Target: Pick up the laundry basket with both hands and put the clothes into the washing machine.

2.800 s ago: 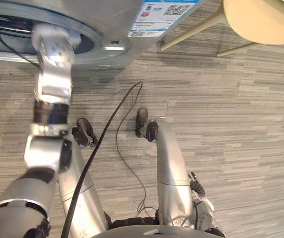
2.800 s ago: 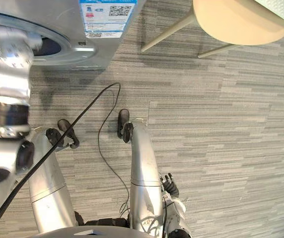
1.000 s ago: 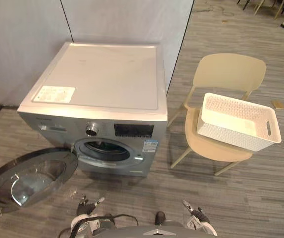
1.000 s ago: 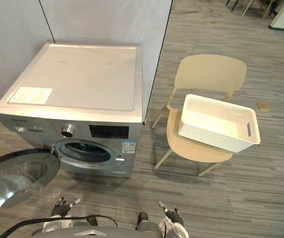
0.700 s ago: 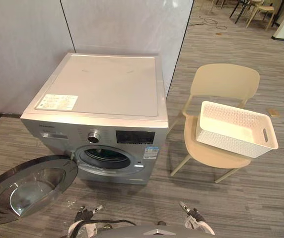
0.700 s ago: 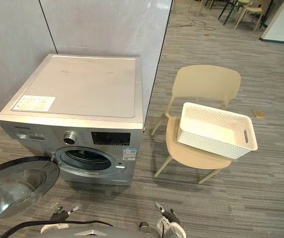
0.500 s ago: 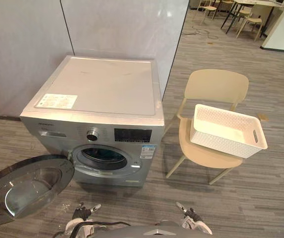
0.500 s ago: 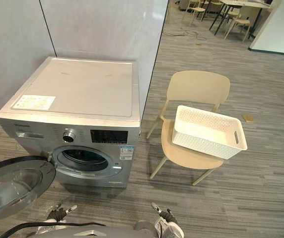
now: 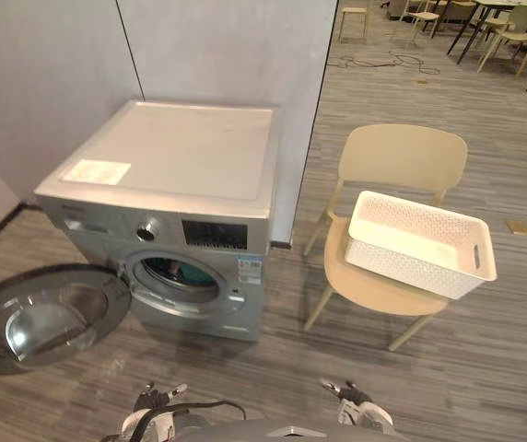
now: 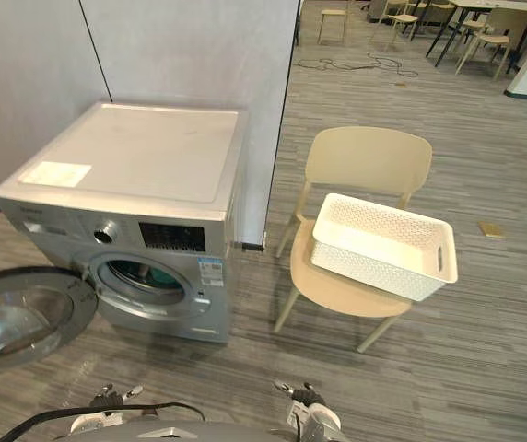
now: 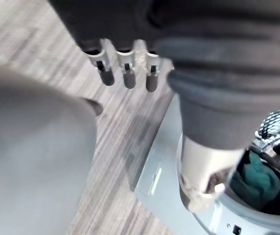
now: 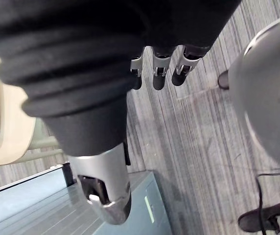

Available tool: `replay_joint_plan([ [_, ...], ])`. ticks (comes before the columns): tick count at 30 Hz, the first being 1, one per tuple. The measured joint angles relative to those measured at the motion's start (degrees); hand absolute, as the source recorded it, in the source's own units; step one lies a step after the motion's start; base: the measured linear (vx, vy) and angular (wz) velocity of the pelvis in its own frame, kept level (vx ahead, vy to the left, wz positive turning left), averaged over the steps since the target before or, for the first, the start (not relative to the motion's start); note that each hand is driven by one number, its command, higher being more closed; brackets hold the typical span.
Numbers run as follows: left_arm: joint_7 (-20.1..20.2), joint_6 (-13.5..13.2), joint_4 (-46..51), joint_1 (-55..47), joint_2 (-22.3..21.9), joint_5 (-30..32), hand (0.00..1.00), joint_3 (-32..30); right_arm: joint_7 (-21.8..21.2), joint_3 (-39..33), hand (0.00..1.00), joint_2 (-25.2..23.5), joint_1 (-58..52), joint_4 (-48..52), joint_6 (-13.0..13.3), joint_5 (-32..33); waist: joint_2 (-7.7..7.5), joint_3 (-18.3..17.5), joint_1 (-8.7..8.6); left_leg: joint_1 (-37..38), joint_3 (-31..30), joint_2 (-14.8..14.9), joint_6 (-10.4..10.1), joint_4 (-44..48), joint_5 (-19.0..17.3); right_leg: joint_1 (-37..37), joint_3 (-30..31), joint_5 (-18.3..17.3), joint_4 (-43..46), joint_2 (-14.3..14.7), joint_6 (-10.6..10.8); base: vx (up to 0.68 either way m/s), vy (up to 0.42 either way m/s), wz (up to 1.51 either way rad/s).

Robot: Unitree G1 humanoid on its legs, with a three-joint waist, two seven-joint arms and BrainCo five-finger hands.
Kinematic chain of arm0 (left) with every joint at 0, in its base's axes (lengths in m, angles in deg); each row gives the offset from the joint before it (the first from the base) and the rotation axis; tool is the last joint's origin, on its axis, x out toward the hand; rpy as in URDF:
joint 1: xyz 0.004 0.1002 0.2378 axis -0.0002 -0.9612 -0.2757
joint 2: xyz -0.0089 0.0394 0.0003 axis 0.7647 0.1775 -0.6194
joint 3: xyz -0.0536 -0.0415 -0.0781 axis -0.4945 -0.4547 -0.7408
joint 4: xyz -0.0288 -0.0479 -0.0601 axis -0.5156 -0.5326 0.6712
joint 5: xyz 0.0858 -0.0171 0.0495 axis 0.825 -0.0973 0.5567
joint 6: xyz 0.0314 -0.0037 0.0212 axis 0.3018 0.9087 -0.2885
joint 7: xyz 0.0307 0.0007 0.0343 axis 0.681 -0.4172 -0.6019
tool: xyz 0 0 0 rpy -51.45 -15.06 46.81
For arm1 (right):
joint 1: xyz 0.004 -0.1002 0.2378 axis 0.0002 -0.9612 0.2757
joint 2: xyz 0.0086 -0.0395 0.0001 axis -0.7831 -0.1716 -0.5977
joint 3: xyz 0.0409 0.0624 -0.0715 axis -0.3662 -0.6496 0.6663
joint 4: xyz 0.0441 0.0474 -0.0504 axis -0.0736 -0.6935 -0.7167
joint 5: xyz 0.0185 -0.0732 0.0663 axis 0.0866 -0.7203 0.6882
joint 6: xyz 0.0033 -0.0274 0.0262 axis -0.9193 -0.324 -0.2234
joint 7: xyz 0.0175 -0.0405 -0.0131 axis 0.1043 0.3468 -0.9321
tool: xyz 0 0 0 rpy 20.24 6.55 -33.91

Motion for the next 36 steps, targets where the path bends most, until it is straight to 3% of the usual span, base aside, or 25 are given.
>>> replay_joint_plan([
  [1, 0.0, -0.01, 0.12, 0.02, 0.05, -0.09, 0.0, 0.45, 0.02, -0.01, 0.0, 0.3, -0.24, -0.01, 0.0, -0.04, 0.04, 0.24, -0.07, -0.39, 0.14, -0.12, 2.29, -0.63, 0.27, -0.03, -0.9, 0.1, 0.03, 0.04, -0.2, -0.17, -0.044, 0.73],
  [2, -0.03, -0.08, 0.58, 0.05, 0.11, -0.48, 0.0, 0.4, 0.02, -0.01, 0.0, 0.67, -0.48, -0.01, -0.02, -0.12, 0.43, 1.23, -0.22, -0.78, 2.82, -0.11, 6.32, -1.47, -1.69, 0.09, -2.11, 0.54, -0.42, -0.2, -0.84, -0.12, -0.017, 0.54],
  [3, -0.04, -0.1, 0.66, 0.07, 0.21, -0.49, 0.0, 0.4, 0.02, -0.02, 0.0, 0.69, -0.54, -0.03, -0.02, -0.16, -0.72, 1.52, -0.33, -0.84, 4.68, -0.16, 6.68, -1.33, -3.73, 0.1, -2.54, 1.08, -1.12, -0.83, -1.27, -0.12, 0.054, 0.42],
  [4, -0.02, -0.22, 1.15, 0.93, 0.29, -0.52, 0.0, 0.31, 0.0, -0.14, 0.0, 0.63, -0.27, -0.17, 0.09, -1.61, -1.4, 1.99, -0.05, -3.25, 7.63, -0.35, 5.52, 7.51, -4.95, 0.03, -3.1, 2.07, -1.56, -2.65, -0.81, -0.09, 0.081, 0.1],
  [5, -0.03, -0.28, 1.19, 0.59, 0.05, -0.44, 0.0, 0.42, -0.01, -0.13, 0.0, 1.28, -0.26, -0.13, 0.11, -2.32, -0.67, 2.15, 0.12, -3.6, 8.47, -1.22, 4.48, 14.74, -5.61, 0.1, -2.77, 2.4, -1.59, -2.87, -0.42, -0.1, 0.095, 0.18],
  [6, -0.03, -0.28, 1.04, -0.09, -0.07, -0.27, 0.0, 1.11, -0.03, -0.07, 0.0, 2.08, -0.69, 0.08, 0.23, -2.31, 0.75, 1.69, -1.02, -3.33, 10.06, -1.41, 2.41, 13.67, -6.9, 0.28, -2.8, 2.39, -1.88, -2.46, 0.0, -0.09, 0.078, 0.22],
  [7, 0.02, -0.33, 0.64, -0.33, -0.21, -0.31, 0.0, 1.56, -0.06, -0.55, 0.0, 1.82, -0.95, -0.02, 0.24, -2.31, 0.98, 1.7, -1.31, -2.32, 10.22, -2.45, 0.66, 9.23, -5.38, 0.11, -2.53, 3.1, -3.44, -2.47, -0.44, -0.07, 0.078, 0.32],
  [9, 0.03, -0.41, 0.8, -0.04, -0.12, -0.44, 0.0, 1.22, -0.25, -1.62, 0.0, 1.06, -1.51, -0.26, 0.17, -2.28, 1.02, 1.79, -0.75, -0.81, 10.68, -4.2, 1.72, 2.83, -2.46, 0.18, -2.05, 5.69, -7.13, -2.62, -0.36, -0.05, 0.074, 0.07],
  [11, 0.09, -0.44, 0.7, -0.22, -0.07, -0.45, 0.0, 0.34, -0.26, -3.0, 0.0, 0.65, -2.15, -0.47, 0.03, -2.29, 0.66, 1.94, -0.65, 1.34, 11.31, -4.96, 1.54, -1.62, -0.14, 0.56, -1.39, 6.57, -8.77, -2.66, -0.16, -0.04, 0.05, -0.1],
  [12, 0.11, -0.29, 0.4, -0.37, 0.12, -0.31, 0.0, 0.37, -0.25, -3.39, 0.0, 0.4, -2.47, -0.43, 0.04, -2.29, 0.45, 1.58, -0.89, 3.66, 11.85, -5.74, 1.13, -7.4, 2.55, 0.69, -1.4, 7.54, -10.04, -2.63, -0.25, -0.03, 0.036, -0.08],
  [14, 0.24, -0.11, 0.13, -0.31, 0.17, -0.28, 0.0, 0.37, -0.25, -4.94, 0.0, 0.14, -2.66, -0.42, 0.05, -2.23, 0.4, 1.68, -1.76, 4.27, 11.56, -6.05, 0.8, -9.21, 3.97, 1.19, -1.99, 7.72, -10.47, -2.59, -0.38, -0.02, 0.015, 0.08],
  [15, 1.12, -0.17, -1.83, 1.12, 2.28, 1.96, 0.0, 3.77, -0.18, -9.28, 0.0, -2.83, -2.54, -2.28, 0.82, -1.62, -3.22, 2.01, -2.71, 7.7, 9.05, -6.12, -0.99, -9.24, 2.39, 8.19, -4.67, 7.07, -13.64, -1.92, -0.1, -0.02, 0.005, 0.09],
  [25, 1.28, -0.13, -2.06, 1.13, 2.35, 1.77, 0.0, 3.38, -0.37, -11.51, 0.0, -2.89, -2.71, -2.77, 0.71, -0.37, -3.27, 1.99, -2.96, 7.66, 9.52, -6.07, -1.07, -9.24, 2.13, 8.14, -4.82, 6.86, -13.62, -1.95, 0.11, 0.0, 0.0, 0.0],
  [27, 2.18, 0.04, -2.28, 1.32, 2.45, 1.27, 0.0, 1.71, -0.52, -13.36, 0.0, -2.75, -3.07, -4.2, 0.69, 1.02, -3.71, 1.7, -3.14, 4.39, 9.18, -5.78, -0.78, -5.78, 0.8, 6.27, -5.73, 6.27, -12.42, -2.23, 0.29, 0.01, 0.0, 0.15],
  [29, 2.6, -0.01, -2.12, 2.6, 2.57, -0.72, 0.0, -0.99, -1.19, -15.28, 0.0, -2.37, -2.81, -4.57, 0.48, 1.61, -3.85, 3.78, -3.14, -2.1, 7.17, -5.07, -0.54, 6.39, -2.87, 5.87, -6.63, 6.01, -10.65, -2.95, 0.81, 0.0, 0.019, 0.32],
  [32, 2.82, 0.04, -1.73, 2.97, 3.5, -4.41, 0.0, -3.35, -1.95, -18.2, 0.0, -1.65, -3.92, -5.19, 0.38, 3.59, -4.83, 5.13, -3.05, -6.96, 3.78, -5.24, -0.44, 14.91, -2.99, 6.52, -7.73, 5.86, -9.2, -4.68, 1.11, -0.01, 0.042, 0.19],
  [33, 2.91, 0.03, -1.83, 3.14, 3.43, -5.6, 0.0, -5.15, -1.96, -20.49, 0.0, -1.5, -3.93, -5.28, 0.49, 4.5, -5.75, 5.52, -2.9, -7.8, 3.82, -4.44, -0.94, 17.15, -5.59, 6.35, -7.64, 5.95, -9.0, -5.59, 1.22, 0.01, 0.095, -0.08],
  [34, 2.96, 0.07, -1.95, 3.21, 3.48, -5.66, 0.0, -5.69, -1.95, -21.16, 0.0, -1.09, -3.88, -5.15, 0.53, 4.66, -5.4, 5.54, -2.95, -8.05, 3.7, -3.0, -0.55, 18.43, -6.97, 6.21, -7.49, 6.05, -8.61, -5.63, 1.4, -0.01, 0.092, -0.23],
  [36, 2.94, 0.3, -2.77, 2.95, 3.38, -6.06, 0.0, -7.21, -1.95, -23.06, 0.0, 0.9, -3.81, -5.12, 0.5, 4.51, -4.51, 5.46, -3.15, -8.28, -1.27, 2.63, -0.87, 18.27, -8.37, 4.41, -5.48, 5.23, -5.72, -6.87, 2.35, -0.02, 0.169, -0.31],
])
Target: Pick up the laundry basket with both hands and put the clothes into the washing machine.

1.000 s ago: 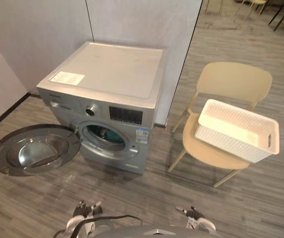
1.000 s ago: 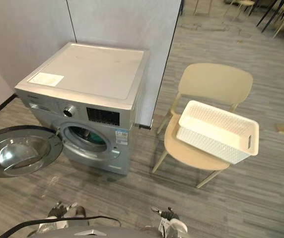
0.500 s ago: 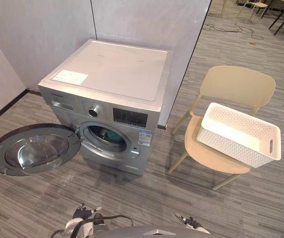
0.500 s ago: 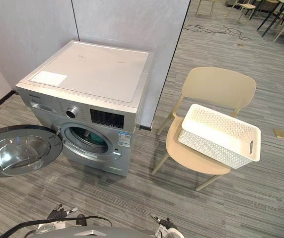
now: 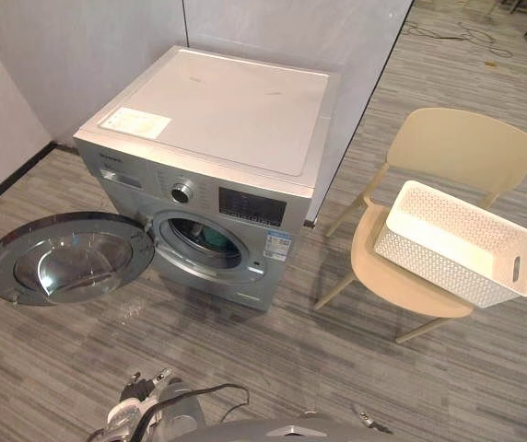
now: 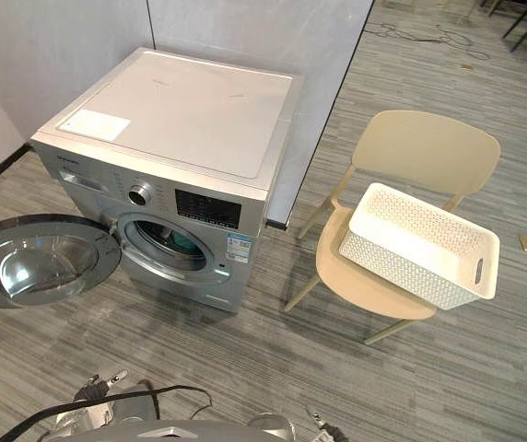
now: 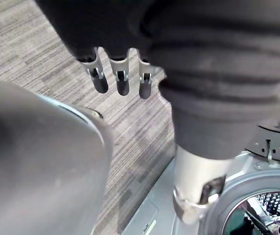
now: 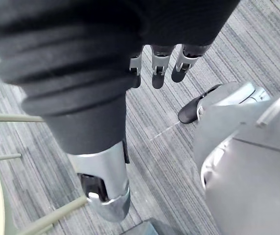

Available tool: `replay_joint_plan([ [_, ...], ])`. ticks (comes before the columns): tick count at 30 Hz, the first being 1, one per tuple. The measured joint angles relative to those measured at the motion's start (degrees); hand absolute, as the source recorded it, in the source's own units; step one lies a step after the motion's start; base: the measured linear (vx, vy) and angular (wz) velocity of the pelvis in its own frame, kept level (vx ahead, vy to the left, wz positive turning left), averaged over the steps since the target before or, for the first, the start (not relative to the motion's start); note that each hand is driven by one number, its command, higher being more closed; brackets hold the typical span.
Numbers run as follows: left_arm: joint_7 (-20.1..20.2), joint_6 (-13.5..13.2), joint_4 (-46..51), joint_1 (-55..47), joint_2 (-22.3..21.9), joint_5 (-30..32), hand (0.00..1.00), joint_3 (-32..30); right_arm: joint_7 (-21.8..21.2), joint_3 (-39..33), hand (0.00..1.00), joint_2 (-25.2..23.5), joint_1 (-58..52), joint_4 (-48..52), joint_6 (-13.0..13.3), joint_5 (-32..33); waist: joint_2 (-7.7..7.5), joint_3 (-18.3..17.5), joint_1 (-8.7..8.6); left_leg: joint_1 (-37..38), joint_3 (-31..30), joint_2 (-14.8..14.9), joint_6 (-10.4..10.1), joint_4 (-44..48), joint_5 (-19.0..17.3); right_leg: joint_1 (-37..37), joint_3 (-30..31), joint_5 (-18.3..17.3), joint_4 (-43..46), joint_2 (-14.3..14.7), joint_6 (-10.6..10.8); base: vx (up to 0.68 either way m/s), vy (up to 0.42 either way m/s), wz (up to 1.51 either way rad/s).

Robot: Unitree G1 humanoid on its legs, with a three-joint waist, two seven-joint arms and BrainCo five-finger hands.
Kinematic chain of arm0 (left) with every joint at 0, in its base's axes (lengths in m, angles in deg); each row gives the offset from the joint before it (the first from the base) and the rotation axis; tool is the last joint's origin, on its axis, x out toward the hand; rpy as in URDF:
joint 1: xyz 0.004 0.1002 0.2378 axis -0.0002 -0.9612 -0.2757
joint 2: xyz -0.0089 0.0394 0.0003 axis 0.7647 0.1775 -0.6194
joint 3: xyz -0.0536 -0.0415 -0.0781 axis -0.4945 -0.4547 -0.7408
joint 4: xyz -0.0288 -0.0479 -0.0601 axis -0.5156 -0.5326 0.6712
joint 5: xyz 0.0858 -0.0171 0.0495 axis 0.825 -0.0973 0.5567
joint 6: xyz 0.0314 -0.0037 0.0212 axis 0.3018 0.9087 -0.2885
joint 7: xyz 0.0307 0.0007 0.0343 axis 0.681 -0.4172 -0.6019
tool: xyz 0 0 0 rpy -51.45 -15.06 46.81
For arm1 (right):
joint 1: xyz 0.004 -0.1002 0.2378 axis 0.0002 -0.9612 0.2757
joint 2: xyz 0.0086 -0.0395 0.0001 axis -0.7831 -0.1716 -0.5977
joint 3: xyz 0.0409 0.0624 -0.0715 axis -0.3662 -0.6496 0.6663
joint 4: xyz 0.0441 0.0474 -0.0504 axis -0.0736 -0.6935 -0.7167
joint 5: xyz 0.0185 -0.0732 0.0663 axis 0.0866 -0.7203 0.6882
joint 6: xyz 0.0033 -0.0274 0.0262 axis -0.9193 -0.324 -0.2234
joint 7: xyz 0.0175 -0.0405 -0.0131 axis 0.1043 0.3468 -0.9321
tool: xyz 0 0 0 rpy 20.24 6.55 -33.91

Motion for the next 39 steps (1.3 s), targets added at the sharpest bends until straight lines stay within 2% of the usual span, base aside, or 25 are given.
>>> replay_joint_plan([
  [1, -0.03, -0.08, 0.03, 0.01, 0.1, 0.0, 0.0, -0.42, 0.0, -0.02, 0.0, 0.5, 0.1, -0.15, 0.01, -0.01, 0.01, -0.02, 0.07, -0.21, -2.36, 1.28, -0.06, -0.61, 0.0, -1.15, 0.99, -1.16, 1.48, -0.9, 1.15, -0.05, 0.411, -0.29],
  [2, -0.08, 0.04, -0.04, 0.0, 0.05, 0.05, 0.0, -0.33, 0.02, -0.06, 0.0, 1.66, 0.86, -0.6, 0.01, -0.65, 0.94, -0.26, -0.31, -0.74, -5.79, 3.1, -0.16, -1.03, 0.0, -3.52, 1.81, -2.93, 4.41, -2.24, 3.23, -0.02, 0.548, -0.1],
  [3, -0.07, 0.33, -0.43, -0.31, -0.06, 0.09, 0.0, -0.29, 0.03, -0.16, 0.0, 2.87, 0.83, -1.47, -0.08, -2.94, 1.87, -0.57, -0.97, 0.52, -5.45, 3.67, -5.97, -2.26, -3.93, -4.21, 2.65, -4.34, 6.64, -4.26, 4.37, -0.02, 0.488, 0.01],
  [4, 0.07, 0.35, -0.55, -0.17, 0.26, -0.04, 0.0, -0.36, 0.08, -0.3, 0.0, 2.58, 0.87, -1.63, -0.13, -3.34, 1.57, -0.68, -0.98, 0.69, -5.15, 3.08, -7.41, -2.18, -3.87, -4.01, 2.89, -4.37, 6.65, -5.05, 4.34, 0.09, 0.548, -0.04],
  [5, 0.21, 0.14, 0.3, -0.44, 2.47, 0.25, 0.0, -0.98, -0.05, -0.94, 0.0, -0.44, 0.88, -3.13, -1.05, -4.66, -1.99, -1.31, -0.34, -0.06, -2.85, -0.67, -6.65, 0.01, -5.52, -4.04, 4.31, -1.39, 4.41, -8.24, 3.26, 0.08, 0.386, -0.14],
  [6, 0.21, 0.18, 0.38, -0.53, 3.57, 0.66, 0.0, -0.86, -0.26, -1.07, 0.0, -1.52, 1.25, -4.31, -1.58, -4.72, -2.41, -1.88, -0.36, -1.43, -2.87, -1.01, -7.19, 2.38, -6.45, -3.82, 4.35, 2.19, 2.79, -8.35, 3.38, 0.1, 0.595, -0.27],
  [7, 0.24, 0.31, -0.17, -0.49, 5.05, 1.31, 0.0, -0.1, -0.44, -1.14, 0.0, -3.46, 1.88, -4.69, -2.28, -5.15, -2.21, -2.04, 0.06, -3.28, -2.94, -1.06, -6.99, 6.66, -9.64, -3.85, 4.82, 8.83, 0.67, -8.25, 4.05, 0.03, 0.491, -0.33],
  [8, 0.25, 0.41, -1.02, -0.63, 5.36, 1.86, 0.0, 1.31, -0.25, -1.56, 0.0, -4.89, 1.74, -4.37, -2.08, -5.57, -2.01, -2.1, 0.6, -3.74, -2.03, -1.86, -6.1, 9.22, -11.87, -4.01, 5.96, 14.71, -0.77, -8.95, 3.91, 0.02, 0.53, -0.33],
  [9, 0.25, 0.46, -1.19, -0.38, 5.36, 2.72, 0.0, 2.25, -0.26, -1.65, 0.0, -4.87, 1.34, -3.68, -2.1, -5.81, -1.89, -2.17, 0.81, -3.54, -1.3, -2.35, -5.36, 9.68, -12.53, -4.37, 6.49, 18.03, -1.1, -9.45, 3.41, 0.02, 0.532, -0.34],
  [10, 0.31, 0.67, -1.29, -0.95, 4.98, 3.81, 0.0, 4.39, -0.34, -0.93, 0.0, -4.2, 1.09, -3.05, -2.11, -6.21, -0.75, -2.83, 1.03, -3.29, 0.25, -2.9, -3.8, 9.54, -13.19, -6.78, 7.73, 26.23, -1.3, -9.82, 0.18, 0.03, 0.542, -0.53],
  [11, 0.46, 0.84, -1.25, -1.66, 4.1, 5.02, 0.0, 6.68, -0.18, 1.65, 0.0, -3.14, 1.03, -1.56, -2.22, -6.34, 0.75, -3.72, 1.87, -2.23, 3.32, -2.66, -1.86, 7.44, -12.6, -9.98, 6.95, 35.67, -2.13, -9.86, -6.84, 0.04, 0.524, -0.67],
  [12, 0.35, 0.83, -1.16, -1.83, 3.93, 5.55, 0.0, 7.55, -0.16, 3.2, 0.0, -2.61, 1.05, -1.0, -2.25, -6.31, 1.11, -3.79, 2.08, -1.07, 5.16, -2.58, -0.9, 5.87, -12.07, -11.45, 5.88, 35.76, -0.57, -9.99, -9.49, 0.1, 0.448, -0.81],
  [13, 0.24, 0.88, -1.17, -2.16, 4.0, 6.24, 0.0, 8.93, -0.3, 5.7, 0.0, -2.07, 1.87, -0.33, -2.22, -6.31, 1.27, -3.76, 2.01, 1.85, 7.85, -3.26, 0.5, 2.03, -10.65, -14.08, 2.25, 26.81, 5.99, -9.47, -9.75, 0.17, 0.355, -0.75],
  [14, -0.1, 0.91, -1.18, -2.56, 4.6, 6.84, 0.0, 9.97, -0.31, 8.06, 0.0, -1.67, 2.14, -0.26, -2.2, -6.29, 1.48, -3.74, 1.88, 5.3, 9.91, -3.85, 1.25, -1.86, -9.19, -14.95, -1.73, 18.45, 11.26, -6.79, -7.75, 0.17, 0.288, -0.7],
  [15, -0.24, 0.91, -1.2, -3.01, 4.71, 6.88, 0.0, 10.13, -0.3, 9.08, 0.0, -1.54, 2.09, -0.22, -2.19, -6.26, 1.74, -3.87, 1.89, 6.94, 11.16, -4.05, 1.59, -3.73, -8.56, -15.17, -3.51, 14.89, 13.55, -4.71, -7.52, 0.11, 0.176, -0.7],
  [17, -0.24, 0.93, -1.28, -3.23, 4.13, 6.87, 0.0, 10.4, -0.55, 13.01, 0.0, -1.73, 2.93, 1.47, -1.93, -6.21, 3.13, -3.9, 2.02, 11.54, 15.56, -4.52, 2.0, -9.08, -6.34, -15.11, -7.16, 3.8, 15.61, 3.16, -8.34, 0.08, 0.074, -0.85],
  [18, -0.18, 0.97, -1.49, -3.04, 3.59, 6.87, 0.0, 10.44, -0.65, 14.33, 0.0, -2.24, 3.52, 2.5, -1.69, -6.14, 3.47, -3.71, 1.8, 12.9, 17.25, -5.15, 1.83, -10.66, -5.73, -13.08, -7.44, 1.53, 11.45, 7.42, -8.34, 0.07, 0.035, -0.72],
  [19, -0.13, 0.97, -1.55, -2.74, 3.32, 6.84, 0.0, 10.41, -0.76, 14.79, 0.0, -2.37, 3.66, 2.83, -1.62, -6.11, 2.62, -3.9, 1.94, 13.48, 17.96, -6.22, 1.9, -11.18, -5.5, -11.52, -8.9, 1.13, 8.85, 7.75, -9.16, 0.01, 0.003, -0.46],
  [20, 0.06, 0.96, -1.7, -2.52, 1.69, 6.82, 0.0, 10.47, -0.97, 15.49, 0.0, -1.69, 3.52, 2.89, -1.11, -6.04, 3.97, -3.47, 1.46, 14.53, 18.45, -6.92, 1.82, -12.39, -5.02, -9.88, -8.26, 0.97, 6.17, 8.08, -9.22, 0.0, -0.019, -0.16],
  [24, 0.59, 0.77, -1.26, -2.51, -0.45, 6.72, 0.0, 9.68, -1.06, 15.33, 0.0, -1.04, 1.47, 2.93, -0.57, -5.48, 4.51, -4.33, 1.76, 17.83, 17.08, -8.26, 2.2, -17.31, -2.23, -5.91, -8.44, 1.26, 1.08, 9.04, -9.63, 0.0, -0.05, 0.09],
  [28, 0.53, 0.7, -0.9, -2.36, -0.87, 6.3, 0.0, 8.23, -1.1, 15.25, 0.0, -1.09, 1.35, 2.92, -0.57, -5.62, 4.06, -4.49, 2.01, 17.21, 14.74, -8.7, 2.3, -19.84, -0.68, -5.96, -9.61, 3.17, -1.11, 9.67, -9.63, -0.08, 0.004, 0.16],
  [34, -0.74, 0.22, 1.61, -2.31, -1.38, 2.14, 0.0, 7.84, -0.92, 12.92, 0.0, -1.68, -0.95, 2.87, -0.6, -5.53, 2.72, -4.83, 1.95, 16.27, 9.69, -11.52, 3.92, -23.01, 2.63, -4.27, -14.1, 5.65, -4.34, 8.12, -8.4, -0.07, 0.055, 0.43],
  [36, -1.38, 0.26, 7.72, -4.67, -1.86, 0.14, 0.0, 7.81, -0.9, 11.73, 0.0, -1.67, -1.68, 2.98, -0.6, -5.53, 2.57, -4.92, 1.91, 15.91, 8.35, -12.24, 4.25, -24.25, 3.8, -4.37, -15.23, 5.79, -4.3, 7.58, -8.13, -0.09, 0.048, 0.45],
  [37, -2.03, 0.15, 18.84, -7.75, -2.5, -3.05, 0.0, 7.94, -0.86, 10.97, 0.0, -1.54, -2.55, 3.07, -0.58, -5.53, 2.92, -4.88, 2.03, 14.21, 6.71, -12.79, 4.52, -25.21, 5.02, -5.31, -16.5, 5.1, -4.34, 7.1, -7.51, -0.11, 0.016, 0.44],
  [39, -1.93, -0.44, 29.67, -10.08, -2.39, -6.58, 0.0, 7.15, -0.86, 9.84, 0.0, -1.45, -3.22, 3.37, -0.59, -5.53, 3.67, -4.58, 2.44, 12.37, 5.35, -13.12, 4.94, -25.87, 6.07, -6.64, -16.42, 4.75, -4.16, 7.14, -7.14, -0.11, 0.022, 0.41],
])
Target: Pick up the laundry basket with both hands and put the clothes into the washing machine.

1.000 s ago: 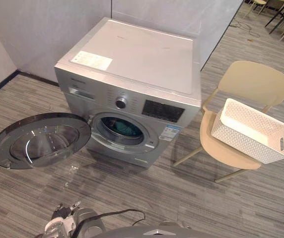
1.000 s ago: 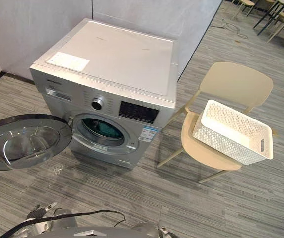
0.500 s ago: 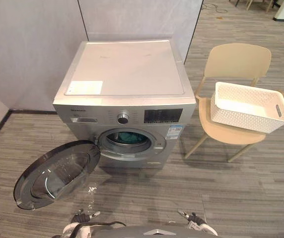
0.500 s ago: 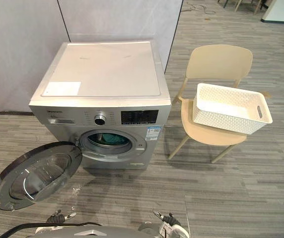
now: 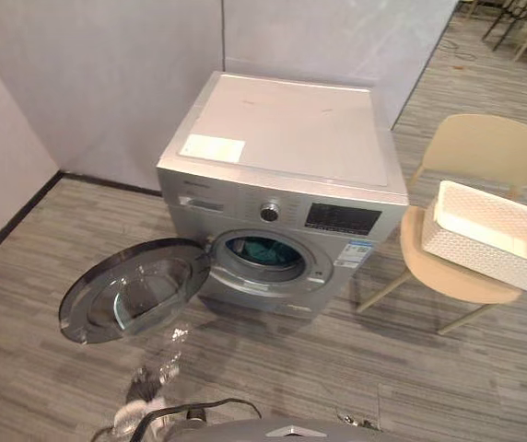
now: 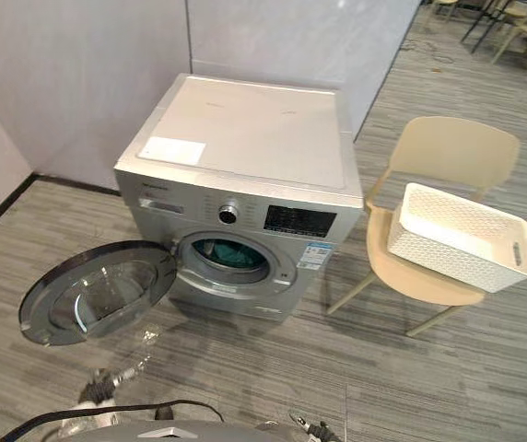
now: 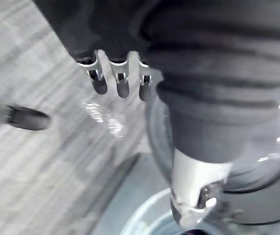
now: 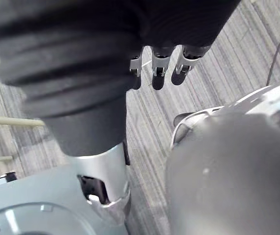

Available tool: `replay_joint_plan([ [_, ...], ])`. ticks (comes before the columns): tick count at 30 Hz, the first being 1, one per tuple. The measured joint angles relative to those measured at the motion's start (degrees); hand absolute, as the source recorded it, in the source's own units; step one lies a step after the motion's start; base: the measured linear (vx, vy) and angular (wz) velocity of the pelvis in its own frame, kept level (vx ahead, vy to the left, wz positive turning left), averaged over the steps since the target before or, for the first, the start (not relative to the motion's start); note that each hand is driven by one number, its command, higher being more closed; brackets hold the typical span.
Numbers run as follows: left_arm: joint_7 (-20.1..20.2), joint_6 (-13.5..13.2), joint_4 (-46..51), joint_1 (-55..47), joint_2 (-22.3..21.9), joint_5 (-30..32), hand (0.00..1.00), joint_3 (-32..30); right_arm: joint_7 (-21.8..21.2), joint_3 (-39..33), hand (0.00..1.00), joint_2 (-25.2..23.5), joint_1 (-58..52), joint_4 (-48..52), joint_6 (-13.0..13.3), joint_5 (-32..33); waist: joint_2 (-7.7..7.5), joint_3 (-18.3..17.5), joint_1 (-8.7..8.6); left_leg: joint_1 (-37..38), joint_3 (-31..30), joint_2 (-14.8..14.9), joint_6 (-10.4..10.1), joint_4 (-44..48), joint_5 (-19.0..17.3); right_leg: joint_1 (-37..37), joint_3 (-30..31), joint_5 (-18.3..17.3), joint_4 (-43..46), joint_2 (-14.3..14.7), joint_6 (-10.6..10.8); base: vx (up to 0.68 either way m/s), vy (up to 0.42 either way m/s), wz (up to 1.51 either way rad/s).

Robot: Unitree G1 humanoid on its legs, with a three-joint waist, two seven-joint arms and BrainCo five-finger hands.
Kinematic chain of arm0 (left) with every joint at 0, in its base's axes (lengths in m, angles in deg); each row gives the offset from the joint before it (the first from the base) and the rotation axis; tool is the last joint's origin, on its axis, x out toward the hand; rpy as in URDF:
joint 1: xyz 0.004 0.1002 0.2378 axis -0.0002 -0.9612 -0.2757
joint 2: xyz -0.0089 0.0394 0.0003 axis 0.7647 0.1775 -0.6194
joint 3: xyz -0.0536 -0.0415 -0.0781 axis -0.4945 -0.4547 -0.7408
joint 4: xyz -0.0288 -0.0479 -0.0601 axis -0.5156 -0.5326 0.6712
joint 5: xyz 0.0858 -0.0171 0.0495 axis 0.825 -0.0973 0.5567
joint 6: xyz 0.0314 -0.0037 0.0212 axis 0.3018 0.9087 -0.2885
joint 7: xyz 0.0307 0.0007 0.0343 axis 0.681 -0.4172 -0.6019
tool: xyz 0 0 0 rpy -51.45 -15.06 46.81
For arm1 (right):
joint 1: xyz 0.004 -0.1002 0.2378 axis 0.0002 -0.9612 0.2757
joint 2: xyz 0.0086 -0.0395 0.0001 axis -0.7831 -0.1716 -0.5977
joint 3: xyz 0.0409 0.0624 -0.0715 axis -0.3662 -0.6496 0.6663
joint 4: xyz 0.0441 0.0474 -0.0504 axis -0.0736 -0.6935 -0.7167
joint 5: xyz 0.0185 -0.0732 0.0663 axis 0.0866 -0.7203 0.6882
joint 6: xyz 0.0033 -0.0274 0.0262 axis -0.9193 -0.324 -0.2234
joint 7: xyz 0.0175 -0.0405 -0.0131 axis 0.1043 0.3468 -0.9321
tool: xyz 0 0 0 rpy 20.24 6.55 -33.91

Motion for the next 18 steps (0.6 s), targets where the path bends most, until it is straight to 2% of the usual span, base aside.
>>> replay_joint_plan([
  [1, 0.07, -0.12, 1.64, -0.21, 0.04, -0.8, 0.0, -0.38, -0.01, -0.4, 0.0, 0.01, -0.14, 0.15, 0.01, -0.02, 0.16, 0.11, 0.0, -0.2, -0.15, -0.06, -0.03, -0.02, 0.09, -0.11, 0.03, -0.04, -0.02, 0.04, 0.06, -0.07, 0.018, 0.41],
  [4, -0.09, -0.81, 12.4, -0.46, 0.66, -3.73, 0.0, -8.51, -0.1, -2.52, 0.0, 0.22, -1.91, 3.08, 0.08, -0.04, 1.52, 0.9, 0.45, -0.68, -0.54, -0.37, -0.11, -0.86, 0.49, -0.47, 0.31, -0.06, -0.03, 0.1, 0.12, -0.04, 0.008, 0.17],
  [5, -0.75, -1.39, 15.42, 0.08, 2.7, -3.98, 0.0, -12.28, -0.26, -2.49, 0.0, 0.16, -2.42, 4.9, 0.13, -0.04, 2.15, 1.0, 0.55, -1.28, -0.18, -0.35, -0.11, -0.84, 0.48, -1.14, 0.31, 0.01, -0.01, 0.02, 0.23, 0.0, 0.009, -0.04],
  [9, -3.64, -1.99, 21.22, 6.39, 9.35, -3.56, 0.0, -18.49, -1.64, -1.73, 0.0, 0.07, -2.31, 7.09, 0.1, 0.0, 1.66, 1.19, 1.49, -4.23, 1.7, 0.24, 0.02, -0.51, 0.58, -4.25, 0.67, 0.82, 0.6, -0.14, 0.42, 0.05, 0.001, -0.1],
  [13, -5.43, -3.11, 25.31, 17.86, 18.72, -3.57, 0.0, -18.72, -2.58, 2.85, 0.0, 0.12, -1.64, 11.91, 0.59, 1.21, -1.42, 2.86, 1.58, -10.1, 3.44, 0.6, -0.24, 3.1, 0.46, -8.58, 0.6, 1.52, 1.8, -0.33, -0.47, 0.05, -0.002, -0.01],
  [14, -5.63, -3.18, 24.9, 20.94, 21.25, -3.58, 0.0, -18.56, -2.63, 4.17, 0.0, 0.08, -1.57, 13.06, 0.95, 1.34, -2.42, 3.44, 1.56, -11.19, 3.62, 0.87, -0.19, 3.84, 0.1, -9.5, 0.74, 1.69, 1.79, -0.43, -0.74, 0.05, 0.029, -0.06],
  [15, -6.18, -3.22, 22.02, 26.41, 25.67, -3.51, 0.0, -18.22, -2.83, 5.66, 0.0, -0.04, -1.16, 13.75, 1.23, 1.76, -4.02, 4.41, 1.54, -12.36, 4.33, 1.04, -0.33, 5.4, -0.38, -10.25, 1.42, 1.98, 1.66, -0.38, -1.14, 0.05, 0.04, -0.09],
  [18, -6.51, -3.18, 16.74, 33.88, 30.72, -3.53, 0.0, -16.42, -3.73, 8.21, 0.0, -0.16, -1.16, 15.44, 1.13, 2.29, -5.25, 4.69, 1.55, -15.38, 5.8, 2.16, -0.27, 9.56, -2.24, -11.88, 3.05, 3.42, 1.46, 0.05, -1.98, 0.03, 0.05, -0.1],
])
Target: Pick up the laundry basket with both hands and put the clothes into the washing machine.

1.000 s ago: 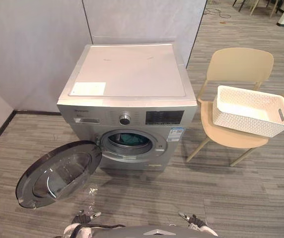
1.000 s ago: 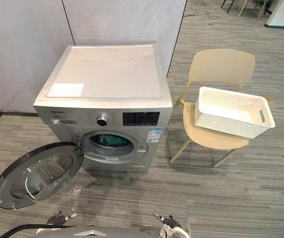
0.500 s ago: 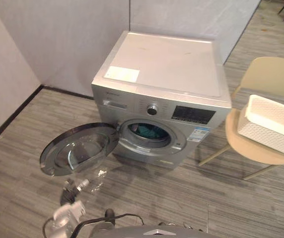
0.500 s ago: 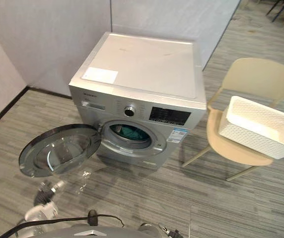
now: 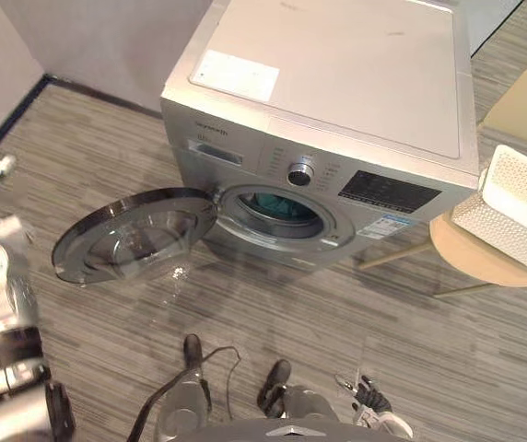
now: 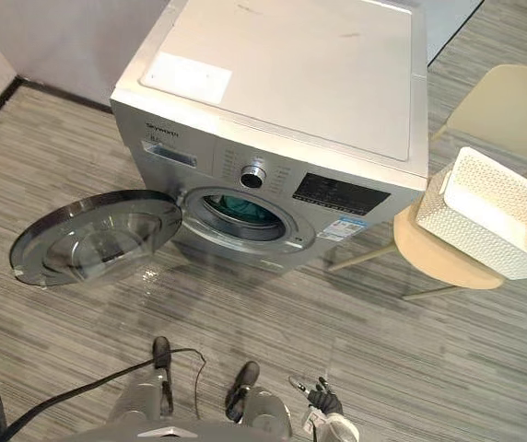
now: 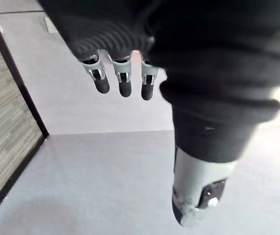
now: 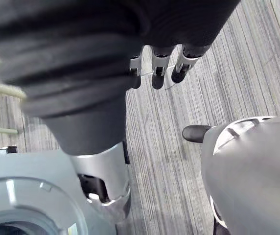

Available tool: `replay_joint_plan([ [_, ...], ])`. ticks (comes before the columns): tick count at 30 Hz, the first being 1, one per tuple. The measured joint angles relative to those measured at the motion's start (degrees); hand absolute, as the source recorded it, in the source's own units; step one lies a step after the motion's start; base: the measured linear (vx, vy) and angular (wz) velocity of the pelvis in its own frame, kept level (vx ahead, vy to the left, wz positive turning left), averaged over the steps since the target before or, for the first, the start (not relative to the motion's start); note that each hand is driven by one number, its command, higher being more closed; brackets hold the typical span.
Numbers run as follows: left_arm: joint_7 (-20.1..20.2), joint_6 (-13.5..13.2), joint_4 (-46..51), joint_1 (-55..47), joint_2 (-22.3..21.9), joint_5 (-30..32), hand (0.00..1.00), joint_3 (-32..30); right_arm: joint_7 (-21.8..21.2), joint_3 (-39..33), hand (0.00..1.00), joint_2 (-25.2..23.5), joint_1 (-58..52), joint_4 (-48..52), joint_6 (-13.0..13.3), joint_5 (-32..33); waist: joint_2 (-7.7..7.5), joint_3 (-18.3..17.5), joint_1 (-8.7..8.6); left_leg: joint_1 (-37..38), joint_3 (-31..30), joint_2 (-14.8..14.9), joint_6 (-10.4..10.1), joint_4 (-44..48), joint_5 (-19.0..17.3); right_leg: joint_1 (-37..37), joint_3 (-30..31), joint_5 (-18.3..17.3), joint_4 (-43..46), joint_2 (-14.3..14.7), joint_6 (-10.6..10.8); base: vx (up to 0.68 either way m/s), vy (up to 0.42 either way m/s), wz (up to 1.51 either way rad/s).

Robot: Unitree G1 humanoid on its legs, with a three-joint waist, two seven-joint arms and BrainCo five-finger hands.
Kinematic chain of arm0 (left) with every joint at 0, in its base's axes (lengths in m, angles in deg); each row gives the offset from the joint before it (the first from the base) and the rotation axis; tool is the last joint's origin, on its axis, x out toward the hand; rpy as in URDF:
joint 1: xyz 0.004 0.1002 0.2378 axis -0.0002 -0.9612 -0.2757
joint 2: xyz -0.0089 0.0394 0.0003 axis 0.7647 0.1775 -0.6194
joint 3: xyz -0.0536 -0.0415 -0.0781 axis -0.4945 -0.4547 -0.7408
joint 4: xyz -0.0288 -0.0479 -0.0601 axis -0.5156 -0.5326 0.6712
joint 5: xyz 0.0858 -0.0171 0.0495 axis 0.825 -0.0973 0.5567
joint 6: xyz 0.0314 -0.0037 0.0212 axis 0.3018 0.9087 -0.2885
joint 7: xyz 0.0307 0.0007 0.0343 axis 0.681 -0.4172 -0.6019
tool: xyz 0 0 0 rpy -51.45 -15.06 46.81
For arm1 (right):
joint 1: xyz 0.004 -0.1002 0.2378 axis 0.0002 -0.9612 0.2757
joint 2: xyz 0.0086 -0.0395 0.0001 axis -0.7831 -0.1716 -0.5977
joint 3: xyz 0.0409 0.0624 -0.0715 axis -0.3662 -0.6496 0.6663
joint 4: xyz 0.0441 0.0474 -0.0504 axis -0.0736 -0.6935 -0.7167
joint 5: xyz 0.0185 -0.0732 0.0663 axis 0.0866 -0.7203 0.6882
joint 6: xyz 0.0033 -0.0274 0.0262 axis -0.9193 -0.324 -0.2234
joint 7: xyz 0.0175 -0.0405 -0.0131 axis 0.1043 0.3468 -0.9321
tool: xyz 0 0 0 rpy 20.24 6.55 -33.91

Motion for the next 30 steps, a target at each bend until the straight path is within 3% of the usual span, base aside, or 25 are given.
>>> replay_joint_plan([
  [6, 1.52, 0.15, -15.3, 14.95, 4.86, -5.32, 0.0, 3.57, -0.14, 3.11, 0.0, -1.97, 0.16, 4.57, 0.08, 2.37, -0.98, 1.03, 1.6, -7.73, 2.45, 4.96, 0.22, 8.79, -4.27, -3.78, 3.92, 5.56, -3.34, 3.91, -0.87, -0.07, 0.039, -0.32],
  [8, 2.08, 0.88, -23.52, 20.51, 5.58, -12.94, 0.0, 3.47, 0.02, 3.59, 0.0, -2.64, 0.13, 4.6, -0.03, 3.48, -2.1, 1.8, 2.13, -9.44, 3.48, 7.77, 0.18, 10.77, -6.42, -4.6, 5.94, 9.01, -5.72, 6.24, -0.92, -0.12, 0.033, -0.51],
  [9, 2.08, 1.42, -25.54, 21.53, 5.57, -15.24, 0.0, 3.53, 0.07, 3.98, 0.0, -2.66, 0.13, 4.68, -0.06, 3.83, -2.24, 1.84, 2.01, -10.1, 3.83, 9.0, 0.16, 10.76, -6.4, -5.28, 6.71, 10.99, -6.49, 7.22, -0.88, -0.09, 0.034, -0.38],
  [12, 2.22, 1.97, -28.81, 21.45, 5.37, -16.89, 0.0, 3.35, 0.29, 4.02, 0.0, -3.18, -0.28, 4.63, -0.08, 4.11, -2.55, 1.91, 1.62, -10.58, 4.4, 10.22, 0.04, 10.76, -6.17, -5.9, 6.99, 12.36, -6.93, 8.19, -0.9, -0.02, 0.023, -0.16],
  [15, 3.75, 2.82, -32.46, 19.41, 3.32, -16.86, 0.0, 1.72, 0.27, 3.92, 0.0, -3.6, -0.57, 4.58, -0.1, 4.48, -2.71, 1.91, 2.41, -10.31, 5.34, 10.35, -0.36, 10.89, -5.1, -5.76, 7.56, 12.33, -7.99, 8.42, -0.92, 0.09, 0.0, -0.1],
  [20, 5.82, 0.95, -30.82, 11.83, -3.91, -13.48, 0.0, 0.75, 0.13, 2.5, 0.0, -3.51, -0.62, 4.48, -0.2, 4.38, -2.23, 2.25, 3.13, -6.58, 5.64, 8.93, -0.48, 10.55, -4.98, -1.82, 7.51, 9.58, -7.78, 7.28, -0.63, 0.08, 0.04, 0.15],
  [25, 6.65, 0.45, -26.57, -0.07, -9.9, -14.75, 0.0, 7.14, 0.02, 1.8, 0.0, -1.94, -0.64, 3.9, -0.15, 3.22, -1.8, 2.27, 2.98, -4.68, 5.26, 4.93, -0.41, 10.1, -5.04, -0.43, 6.33, 2.56, -4.83, 3.07, -0.07, -0.01, 0.035, 0.26],
  [30, 6.73, 1.63, -25.72, -15.14, -19.4, -19.99, 0.0, 15.13, 0.09, 1.84, 0.0, -0.6, -0.83, -0.59, -0.27, 3.12, -0.92, 2.06, 1.72, 0.31, 4.67, 1.87, 0.07, 5.17, -3.51, 2.27, 5.68, 0.56, -2.76, 0.71, 1.11, -0.07, 0.042, 0.19],
])
